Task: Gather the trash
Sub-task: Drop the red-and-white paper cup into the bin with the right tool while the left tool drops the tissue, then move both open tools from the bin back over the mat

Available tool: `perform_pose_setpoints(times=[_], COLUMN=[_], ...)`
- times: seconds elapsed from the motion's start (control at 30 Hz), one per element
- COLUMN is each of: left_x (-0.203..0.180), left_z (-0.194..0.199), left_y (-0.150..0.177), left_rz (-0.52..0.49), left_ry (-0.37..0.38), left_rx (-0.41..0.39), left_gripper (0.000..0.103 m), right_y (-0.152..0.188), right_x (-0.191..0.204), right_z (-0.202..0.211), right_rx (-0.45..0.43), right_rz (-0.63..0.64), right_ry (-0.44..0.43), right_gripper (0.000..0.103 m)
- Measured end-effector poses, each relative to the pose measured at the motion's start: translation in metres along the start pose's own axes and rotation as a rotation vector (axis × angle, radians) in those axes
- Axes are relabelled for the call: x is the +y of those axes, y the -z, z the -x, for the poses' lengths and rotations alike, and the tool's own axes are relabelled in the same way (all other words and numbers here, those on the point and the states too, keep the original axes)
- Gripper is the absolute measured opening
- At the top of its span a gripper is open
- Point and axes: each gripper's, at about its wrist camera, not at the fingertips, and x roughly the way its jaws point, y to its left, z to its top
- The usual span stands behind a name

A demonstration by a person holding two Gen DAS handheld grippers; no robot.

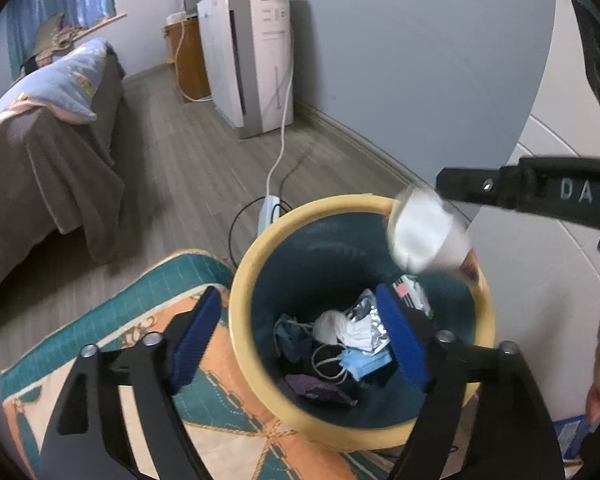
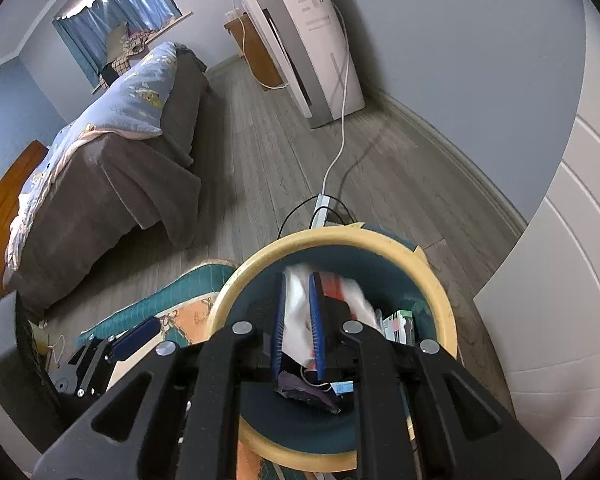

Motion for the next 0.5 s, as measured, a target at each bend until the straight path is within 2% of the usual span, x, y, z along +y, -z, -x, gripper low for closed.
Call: perform_pose_setpoints(times=[0.03,0.17,0.2,0.27,0.3,0.33,0.37,0.5], left_x=[0.001,0.004,0.006,0.011,0.015,0.016,0.019,0.033], left_z=[0.000,0.001,0.002,0.004,0.005,0.007,0.008,0.023], left_y=[0.001,0.007,0.008,0.012,0.013,0.015,0.016,0.024], left_rz=[0.001,0.008,0.020,0.046,0.062,0.069,0.078,0.132], left_ry=[-0.003,-0.016,-0.018,-0.020,-0.023,-0.028,-0.033,-0.019], left_rx=[0.000,0.005,0.006,0.004,0.005,0.006,0.010,0.011], left_gripper=[0.088,0.094,0.094,0.096,0.096,0.096,0.096,0.097], right_y=[0.001,0.001,0.001,0.001,0.001,0.001,0.001,0.000], right_x=[0.000,0.002,0.003,0.006,0.008,0.009,0.011,0.013], right_z=[0.000,-0.003,-0.003,-0.003,-0.003,-0.002,0.000,0.004], right_rx=[0.001,0.012,0.015,0.020,0.021,0.019,0.009,0.001], right_rz=[-0.001,0.006,0.009,0.014,0.017,0.020,0.023,0.017], right_ry=[-0.002,-0.001,-0.002,-0.004,0.002,0.010,0.022,0.043], right_gripper=[0.022,0.037,0.045,0.062,0.081,0.095,0.098,0.097])
